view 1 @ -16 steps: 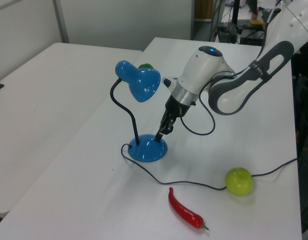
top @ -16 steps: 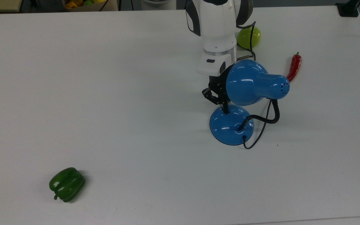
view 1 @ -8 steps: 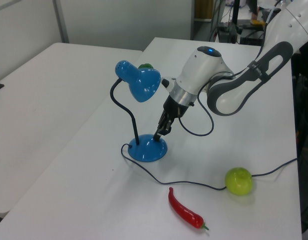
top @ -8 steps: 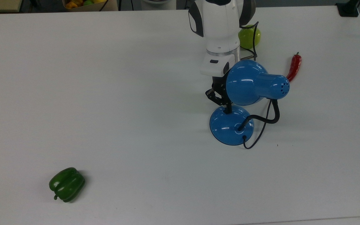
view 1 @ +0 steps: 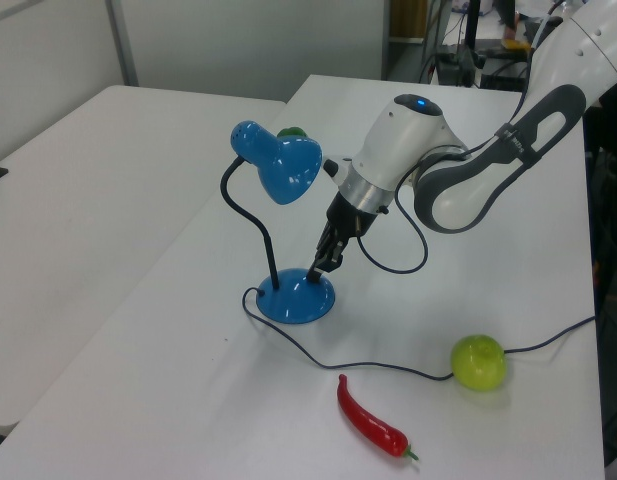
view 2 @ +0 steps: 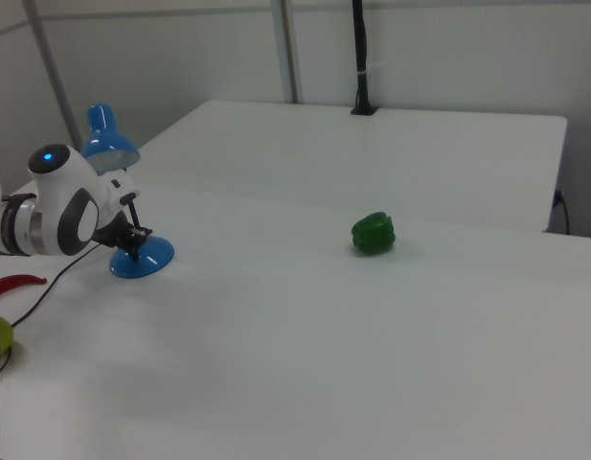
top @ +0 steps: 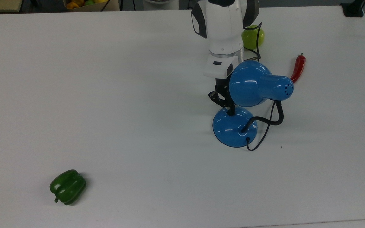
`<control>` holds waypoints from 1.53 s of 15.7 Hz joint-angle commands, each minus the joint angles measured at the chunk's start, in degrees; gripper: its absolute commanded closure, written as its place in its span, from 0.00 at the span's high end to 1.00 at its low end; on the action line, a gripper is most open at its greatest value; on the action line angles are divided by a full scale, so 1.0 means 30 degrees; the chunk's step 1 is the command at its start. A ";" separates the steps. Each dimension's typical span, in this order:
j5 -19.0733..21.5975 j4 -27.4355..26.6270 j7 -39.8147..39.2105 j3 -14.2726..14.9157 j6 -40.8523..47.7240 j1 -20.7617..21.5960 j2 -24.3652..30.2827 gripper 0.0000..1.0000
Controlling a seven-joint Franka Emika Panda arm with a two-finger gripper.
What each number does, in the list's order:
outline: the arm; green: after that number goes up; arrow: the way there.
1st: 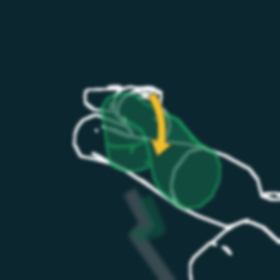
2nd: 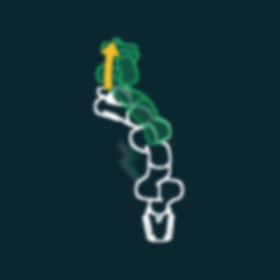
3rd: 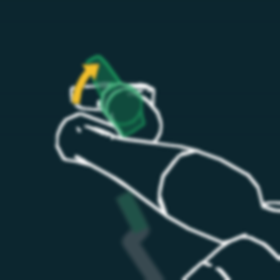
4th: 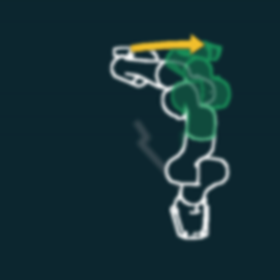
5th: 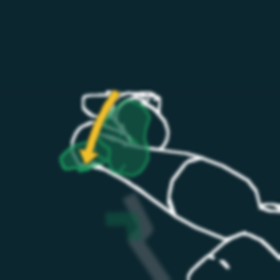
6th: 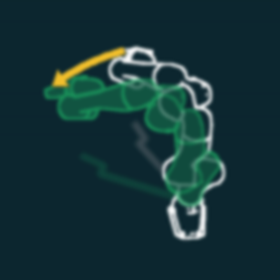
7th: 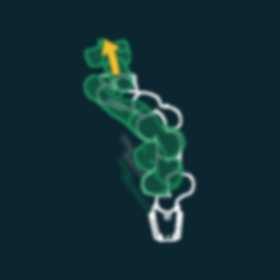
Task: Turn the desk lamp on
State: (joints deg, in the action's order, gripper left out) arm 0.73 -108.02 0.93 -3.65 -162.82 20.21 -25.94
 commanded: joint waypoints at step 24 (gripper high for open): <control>0.0137 -0.1788 0.2322 -0.0279 1.3305 -0.1285 0.7471 0.67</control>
State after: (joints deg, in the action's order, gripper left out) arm 0.74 -110.86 4.79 -3.91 -129.86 18.54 -10.14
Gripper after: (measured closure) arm 0.806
